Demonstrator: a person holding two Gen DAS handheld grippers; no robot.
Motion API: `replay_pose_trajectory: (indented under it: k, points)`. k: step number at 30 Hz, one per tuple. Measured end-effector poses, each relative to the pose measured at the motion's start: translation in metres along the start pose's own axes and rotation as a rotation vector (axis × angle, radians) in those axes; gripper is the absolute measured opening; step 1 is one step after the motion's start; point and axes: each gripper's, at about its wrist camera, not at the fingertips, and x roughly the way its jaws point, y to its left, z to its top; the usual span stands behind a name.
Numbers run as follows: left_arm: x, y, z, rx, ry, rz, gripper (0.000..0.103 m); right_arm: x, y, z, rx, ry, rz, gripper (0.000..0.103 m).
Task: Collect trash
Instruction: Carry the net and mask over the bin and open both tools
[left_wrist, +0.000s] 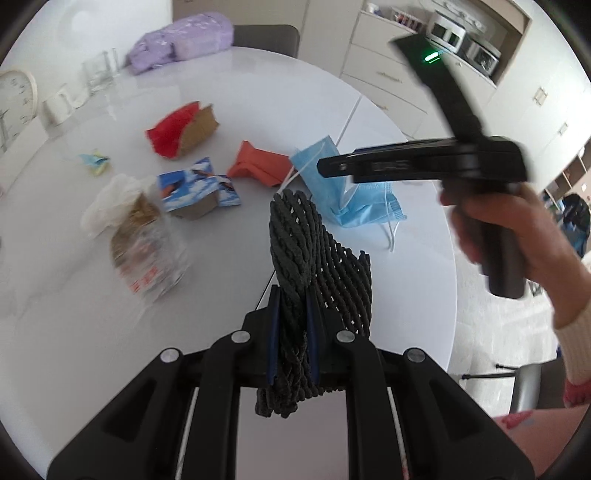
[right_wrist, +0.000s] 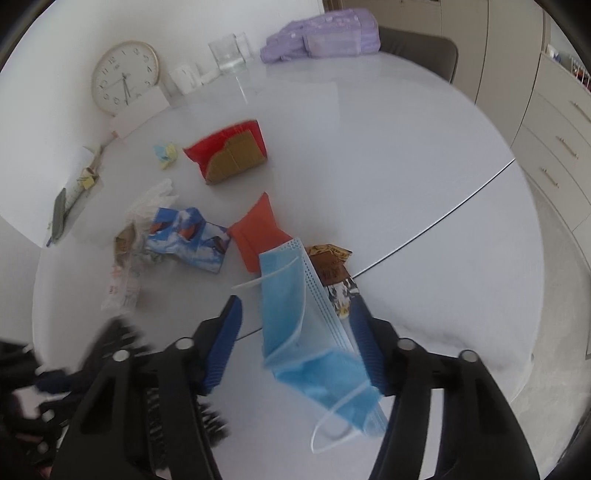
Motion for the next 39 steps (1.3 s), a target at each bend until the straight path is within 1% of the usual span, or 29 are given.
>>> replay_pose_trajectory:
  k: [1, 3, 5, 8, 14, 18, 23, 26, 30, 32, 35, 39]
  points:
    - [-0.006, 0.000, -0.005, -0.015, -0.004, 0.004, 0.013, 0.006, 0.000, 0.000, 0.003, 0.011, 0.006, 0.050]
    - [-0.012, 0.005, -0.007, -0.039, -0.009, 0.013, 0.013, 0.015, -0.002, -0.001, 0.026, 0.042, 0.044, 0.029]
    - [-0.019, 0.010, -0.016, -0.067, -0.014, 0.021, 0.013, 0.021, -0.003, -0.005, 0.062, 0.062, 0.091, 0.019]
    - [-0.023, 0.016, -0.020, -0.099, -0.019, 0.030, 0.013, 0.017, 0.000, -0.013, 0.084, 0.066, 0.125, 0.011]
    - [-0.032, 0.023, -0.026, -0.130, -0.039, 0.041, 0.013, -0.015, 0.021, -0.032, 0.090, 0.042, 0.181, 0.011]
    - [-0.042, 0.021, -0.031, -0.135, -0.059, 0.031, 0.013, -0.041, 0.039, -0.055, 0.111, 0.023, 0.229, 0.011]
    - [-0.053, 0.012, -0.037, -0.113, -0.082, 0.026, 0.013, -0.075, 0.052, -0.086, 0.124, -0.002, 0.244, 0.011]
    - [-0.057, 0.003, -0.040, -0.089, -0.088, 0.015, 0.013, -0.101, 0.055, -0.109, 0.136, -0.026, 0.224, 0.011]
    - [-0.055, -0.017, -0.042, -0.044, -0.078, -0.014, 0.013, -0.129, 0.044, -0.135, 0.177, -0.055, 0.184, 0.011]
    - [-0.053, -0.029, -0.042, -0.011, -0.073, -0.032, 0.013, -0.141, 0.035, -0.148, 0.207, -0.068, 0.167, 0.011]
    - [-0.048, -0.053, -0.042, 0.047, -0.060, -0.060, 0.013, -0.156, 0.015, -0.170, 0.268, -0.087, 0.112, 0.011]
    - [-0.039, -0.092, -0.038, 0.138, -0.039, -0.105, 0.013, -0.178, -0.016, -0.204, 0.361, -0.109, 0.047, 0.011]
